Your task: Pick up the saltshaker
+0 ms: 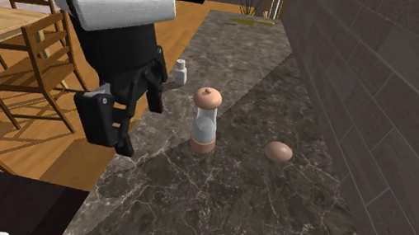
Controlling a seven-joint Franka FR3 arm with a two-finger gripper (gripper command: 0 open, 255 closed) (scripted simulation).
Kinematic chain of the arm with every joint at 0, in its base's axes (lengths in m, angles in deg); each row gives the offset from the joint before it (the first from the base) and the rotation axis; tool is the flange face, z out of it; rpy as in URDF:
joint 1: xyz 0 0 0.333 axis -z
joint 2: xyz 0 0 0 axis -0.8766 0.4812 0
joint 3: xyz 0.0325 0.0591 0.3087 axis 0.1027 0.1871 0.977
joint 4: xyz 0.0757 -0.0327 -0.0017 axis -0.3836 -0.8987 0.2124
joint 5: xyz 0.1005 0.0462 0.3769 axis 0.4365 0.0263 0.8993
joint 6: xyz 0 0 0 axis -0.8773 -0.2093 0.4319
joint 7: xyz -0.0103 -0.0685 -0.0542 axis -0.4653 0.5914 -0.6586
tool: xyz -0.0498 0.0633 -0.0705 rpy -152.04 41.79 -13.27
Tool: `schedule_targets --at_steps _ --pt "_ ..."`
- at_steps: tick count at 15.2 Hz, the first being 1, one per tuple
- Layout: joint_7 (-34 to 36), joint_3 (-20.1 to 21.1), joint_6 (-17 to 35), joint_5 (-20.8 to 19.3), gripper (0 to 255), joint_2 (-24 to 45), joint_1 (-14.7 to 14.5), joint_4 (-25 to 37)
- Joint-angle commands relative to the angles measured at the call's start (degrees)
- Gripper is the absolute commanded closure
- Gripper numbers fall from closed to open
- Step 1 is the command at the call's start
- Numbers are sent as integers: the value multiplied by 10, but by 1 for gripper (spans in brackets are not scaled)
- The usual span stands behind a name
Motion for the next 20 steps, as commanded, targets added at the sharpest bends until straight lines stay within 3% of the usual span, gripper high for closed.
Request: schedule_targets --at_steps 1,8,16,20 --pt "23 19 7 0 0 31 -4 24" --pt "110 84 24 -28 0 163 -18 134" --pt "211 134 8 -105 0 337 -63 304" --pt "212 133 39 -105 0 335 -62 271"
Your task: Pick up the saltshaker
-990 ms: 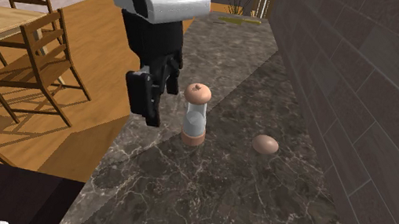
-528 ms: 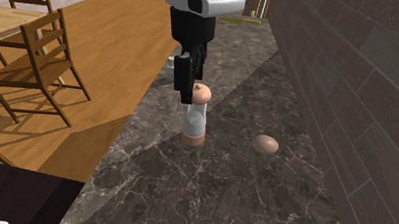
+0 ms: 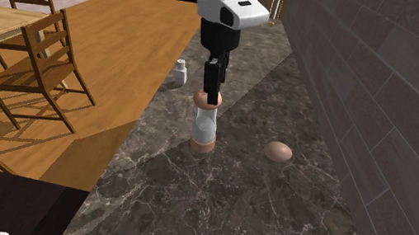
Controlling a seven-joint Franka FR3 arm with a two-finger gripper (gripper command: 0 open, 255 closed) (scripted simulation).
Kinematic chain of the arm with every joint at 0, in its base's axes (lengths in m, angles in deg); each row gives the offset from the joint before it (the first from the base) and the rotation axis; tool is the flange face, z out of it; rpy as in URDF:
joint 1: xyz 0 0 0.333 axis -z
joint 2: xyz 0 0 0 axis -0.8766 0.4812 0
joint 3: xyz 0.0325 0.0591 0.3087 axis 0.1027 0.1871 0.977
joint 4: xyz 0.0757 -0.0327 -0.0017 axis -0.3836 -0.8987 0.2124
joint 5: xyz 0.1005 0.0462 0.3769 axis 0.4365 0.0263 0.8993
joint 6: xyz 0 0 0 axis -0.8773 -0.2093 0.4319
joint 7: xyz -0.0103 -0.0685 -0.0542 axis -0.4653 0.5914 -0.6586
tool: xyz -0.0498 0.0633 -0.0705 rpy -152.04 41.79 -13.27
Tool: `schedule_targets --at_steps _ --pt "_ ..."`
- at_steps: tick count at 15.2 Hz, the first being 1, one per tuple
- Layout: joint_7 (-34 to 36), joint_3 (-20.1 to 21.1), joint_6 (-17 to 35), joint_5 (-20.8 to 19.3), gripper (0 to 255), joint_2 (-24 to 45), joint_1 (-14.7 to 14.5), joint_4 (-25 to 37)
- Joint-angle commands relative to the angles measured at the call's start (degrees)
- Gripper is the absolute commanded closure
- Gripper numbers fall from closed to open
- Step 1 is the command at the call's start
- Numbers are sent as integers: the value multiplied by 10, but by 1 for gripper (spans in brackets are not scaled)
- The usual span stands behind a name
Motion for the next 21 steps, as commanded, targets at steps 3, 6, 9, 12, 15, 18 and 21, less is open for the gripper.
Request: schedule_targets --at_steps 3,6,9,12,15,18,21 --pt "2 -1 32 0 0 -1 1 -33" --pt "2 -1 36 0 255 -1 1 -37" --pt "3 0 35 -1 255 -1 1 -35" --pt "3 0 35 -1 255 0 1 -35" --pt "2 -1 36 0 255 -1 1 -37" --pt "1 0 13 0 255 -2 0 -15" --pt "0 1 -10 0 255 -1 -1 10"
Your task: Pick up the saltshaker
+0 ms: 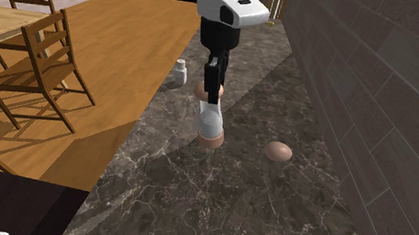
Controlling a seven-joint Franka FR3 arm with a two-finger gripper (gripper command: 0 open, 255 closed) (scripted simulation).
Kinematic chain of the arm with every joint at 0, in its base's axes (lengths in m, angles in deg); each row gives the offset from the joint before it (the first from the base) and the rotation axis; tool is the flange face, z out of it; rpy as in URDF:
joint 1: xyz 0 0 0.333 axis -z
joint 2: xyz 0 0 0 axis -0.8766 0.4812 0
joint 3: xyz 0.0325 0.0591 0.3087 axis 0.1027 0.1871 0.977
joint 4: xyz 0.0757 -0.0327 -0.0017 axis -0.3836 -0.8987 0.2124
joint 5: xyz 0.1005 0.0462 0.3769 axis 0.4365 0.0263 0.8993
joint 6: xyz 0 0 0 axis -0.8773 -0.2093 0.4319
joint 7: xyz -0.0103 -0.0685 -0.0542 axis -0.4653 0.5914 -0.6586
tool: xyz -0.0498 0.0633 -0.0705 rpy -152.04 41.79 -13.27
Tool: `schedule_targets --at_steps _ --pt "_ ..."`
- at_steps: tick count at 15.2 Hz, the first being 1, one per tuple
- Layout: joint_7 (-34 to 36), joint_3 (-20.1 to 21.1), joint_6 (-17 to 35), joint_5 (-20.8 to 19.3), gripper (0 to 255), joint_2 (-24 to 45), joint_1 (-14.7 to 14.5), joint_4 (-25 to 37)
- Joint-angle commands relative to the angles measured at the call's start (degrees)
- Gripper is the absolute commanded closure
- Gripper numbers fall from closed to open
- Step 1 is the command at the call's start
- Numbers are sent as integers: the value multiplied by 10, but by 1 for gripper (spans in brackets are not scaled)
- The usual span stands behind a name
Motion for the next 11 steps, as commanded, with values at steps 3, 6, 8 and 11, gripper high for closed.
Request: schedule_targets --at_steps 3,6,8,11 --pt "-1 1 -31 -1 255 2 -2 33" --pt "-1 2 -56 -2 255 6 -4 61" --pt "-1 2 -73 -4 255 10 -5 81" --pt "-1 2 -83 -5 255 12 -6 93"
